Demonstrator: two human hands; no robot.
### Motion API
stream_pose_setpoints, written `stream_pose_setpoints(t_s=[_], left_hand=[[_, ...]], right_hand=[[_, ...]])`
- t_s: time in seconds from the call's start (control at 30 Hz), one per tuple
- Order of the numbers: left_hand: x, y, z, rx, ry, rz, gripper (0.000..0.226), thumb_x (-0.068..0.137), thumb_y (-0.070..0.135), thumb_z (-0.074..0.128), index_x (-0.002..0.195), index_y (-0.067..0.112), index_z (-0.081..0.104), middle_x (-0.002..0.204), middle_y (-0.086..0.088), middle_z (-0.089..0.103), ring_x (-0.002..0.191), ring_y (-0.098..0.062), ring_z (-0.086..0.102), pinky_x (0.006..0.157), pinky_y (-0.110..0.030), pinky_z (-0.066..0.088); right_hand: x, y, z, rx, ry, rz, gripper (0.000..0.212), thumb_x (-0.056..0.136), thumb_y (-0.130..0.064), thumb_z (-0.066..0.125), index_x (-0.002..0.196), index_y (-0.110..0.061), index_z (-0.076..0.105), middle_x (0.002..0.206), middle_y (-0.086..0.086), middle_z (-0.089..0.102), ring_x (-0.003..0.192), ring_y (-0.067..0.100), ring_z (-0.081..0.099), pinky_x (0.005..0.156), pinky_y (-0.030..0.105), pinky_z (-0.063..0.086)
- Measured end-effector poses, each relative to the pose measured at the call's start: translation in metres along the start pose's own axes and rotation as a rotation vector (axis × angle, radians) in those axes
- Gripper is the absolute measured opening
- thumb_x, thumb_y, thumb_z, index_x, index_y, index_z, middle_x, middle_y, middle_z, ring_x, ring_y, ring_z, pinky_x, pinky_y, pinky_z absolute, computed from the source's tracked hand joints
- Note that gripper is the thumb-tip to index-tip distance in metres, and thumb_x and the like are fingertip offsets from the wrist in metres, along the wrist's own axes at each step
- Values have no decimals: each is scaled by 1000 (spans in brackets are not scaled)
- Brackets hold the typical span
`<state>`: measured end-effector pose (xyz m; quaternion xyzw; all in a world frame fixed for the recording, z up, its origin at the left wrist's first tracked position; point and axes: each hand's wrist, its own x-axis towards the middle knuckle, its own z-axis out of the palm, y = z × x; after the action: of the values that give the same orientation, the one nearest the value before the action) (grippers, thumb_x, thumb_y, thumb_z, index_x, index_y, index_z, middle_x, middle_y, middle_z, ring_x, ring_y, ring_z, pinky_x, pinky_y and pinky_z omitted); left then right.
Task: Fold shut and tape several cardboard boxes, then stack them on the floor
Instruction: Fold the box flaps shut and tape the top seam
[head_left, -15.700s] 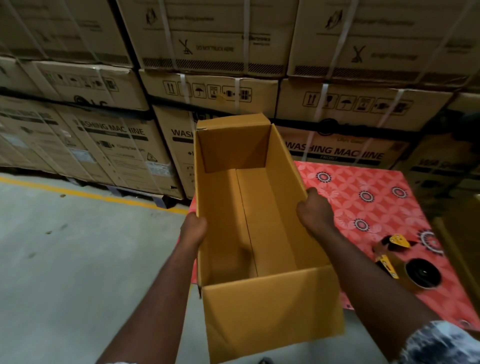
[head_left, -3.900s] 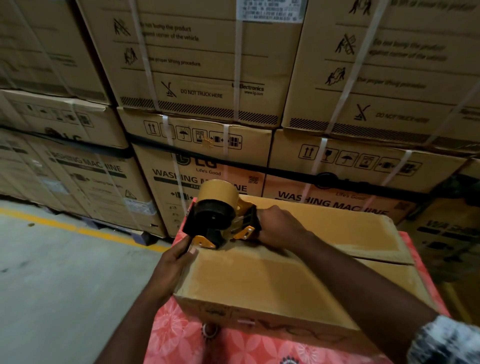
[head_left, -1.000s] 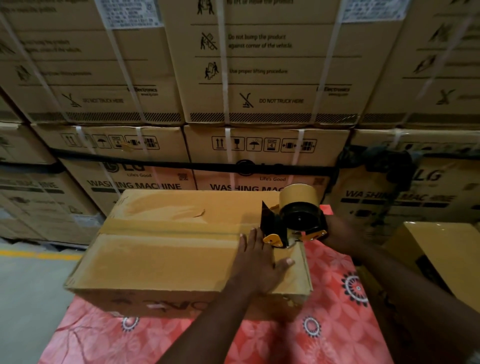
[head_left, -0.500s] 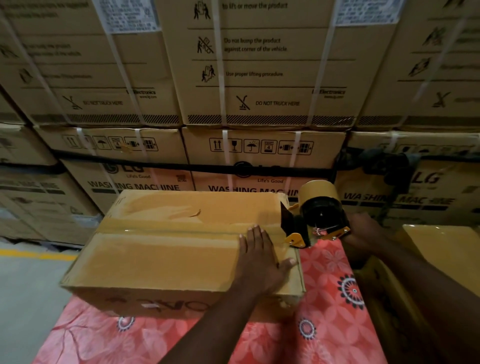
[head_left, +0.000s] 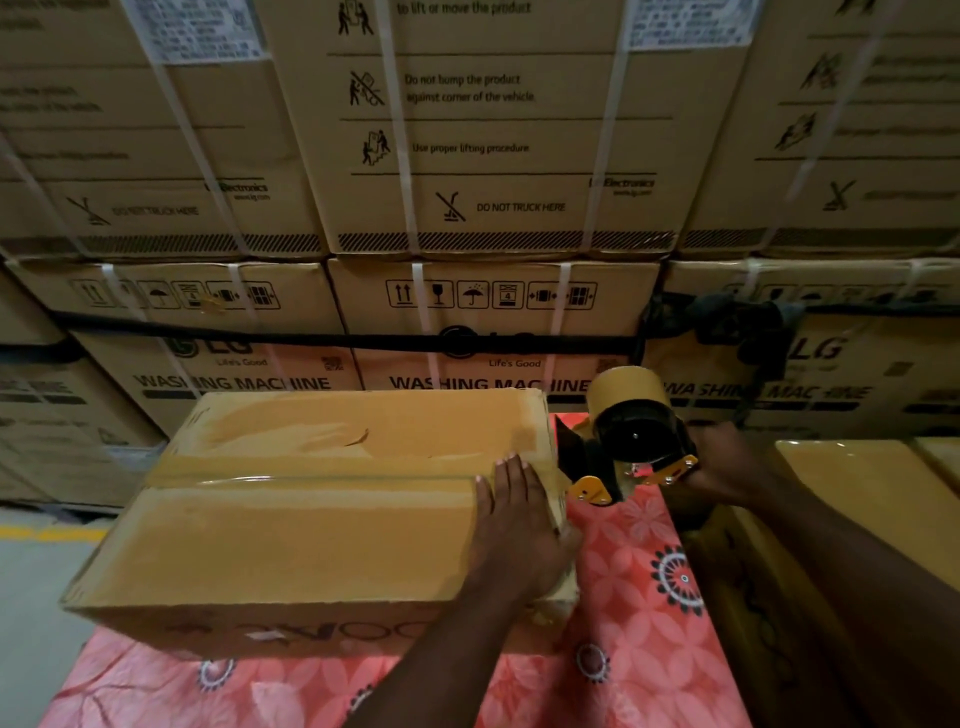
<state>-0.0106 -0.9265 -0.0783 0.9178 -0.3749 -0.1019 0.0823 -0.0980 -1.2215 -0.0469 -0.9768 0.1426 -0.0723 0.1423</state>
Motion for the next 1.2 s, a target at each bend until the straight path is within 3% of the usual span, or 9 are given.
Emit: stream_pose_setpoints(t_s=[0.23, 0.37, 0.5, 0.63, 0.73, 0.8, 0.9, 1.07, 1.2], left_hand=[[2, 1, 4, -25, 28, -4, 105, 79, 69, 5, 159, 3, -6, 166, -18, -18, 153, -31, -20, 119, -50, -16], [1, -2, 4, -11, 16, -2, 98, 89, 68, 10, 159, 3, -7, 166, -16, -19, 153, -30, -21, 121, -49, -15], [1, -1, 3, -11, 38, -2, 92, 98, 67, 18, 159, 2, -6, 166, -17, -17, 154, -30, -19, 120, -48, -16], [-2, -1, 2, -38, 50, -3, 89, 99, 63, 21, 159, 3, -5, 167, -16, -15, 154, -29, -17, 122, -47, -15], [-1, 0, 0, -48, 45, -5, 90, 99, 64, 20, 159, 2, -5, 167, -16, -16, 154, -28, -17, 123, -47, -13], [-2, 0, -2, -47, 35, 4, 90, 99, 64, 20, 159, 2, -6, 167, -16, -16, 154, -28, -18, 124, -48, -12], [-3, 0, -2, -51, 46, 11, 90, 100, 63, 23, 159, 2, -5, 167, -16, -16, 154, -28, -17, 124, -47, -12], [-4, -1, -2, -80, 80, 28, 88, 99, 63, 24, 160, 4, 1, 168, -14, -11, 155, -27, -13, 124, -40, -11], [-3, -4, -3, -172, 120, 236, 62, 104, 40, 36, 159, 12, 27, 167, -9, 19, 155, -24, 12, 126, -34, 2]], right_hand=[[-9, -2, 9, -63, -141, 89, 28, 71, -62, 55, 73, -34, 50, 62, -10, 58, 60, 15, 61, 56, 30, 49], [0, -18, 45, -36, -140, 128, 38, 84, -39, 73, 59, -31, 46, 55, -12, 46, 55, 10, 54, 47, 18, 25], [-8, -15, 71, -46, -231, 340, 27, 85, -55, 50, 67, -35, 54, 62, -9, 53, 80, 24, 68, 66, 27, 41], [-20, -26, 113, 134, -163, 920, 48, 97, -27, 32, 116, -3, 69, 119, 26, 67, 117, 38, 62, 97, 42, 47], [-28, 51, 241, 27, 174, 1425, 54, 101, -23, 29, 96, -7, 81, 96, 19, 76, 95, 29, 74, 83, 41, 60], [-68, 64, 267, 538, -93, 1091, 69, 109, -47, 22, 104, -6, 78, 94, 22, 76, 94, 22, 75, 86, 33, 57], [-98, -17, 167, 748, -808, 858, 11, 87, -19, 81, 82, -14, 72, 52, -4, 65, 44, 4, 59, 50, 19, 44], [-87, -22, 153, 346, -697, 576, 71, 65, -79, 76, 113, -28, 71, 105, -8, 74, 97, 8, 70, 79, 21, 51], [-43, -96, 88, 147, -212, 379, 51, 94, -56, 47, 120, -17, 67, 111, 10, 67, 113, 32, 63, 89, 33, 48]])
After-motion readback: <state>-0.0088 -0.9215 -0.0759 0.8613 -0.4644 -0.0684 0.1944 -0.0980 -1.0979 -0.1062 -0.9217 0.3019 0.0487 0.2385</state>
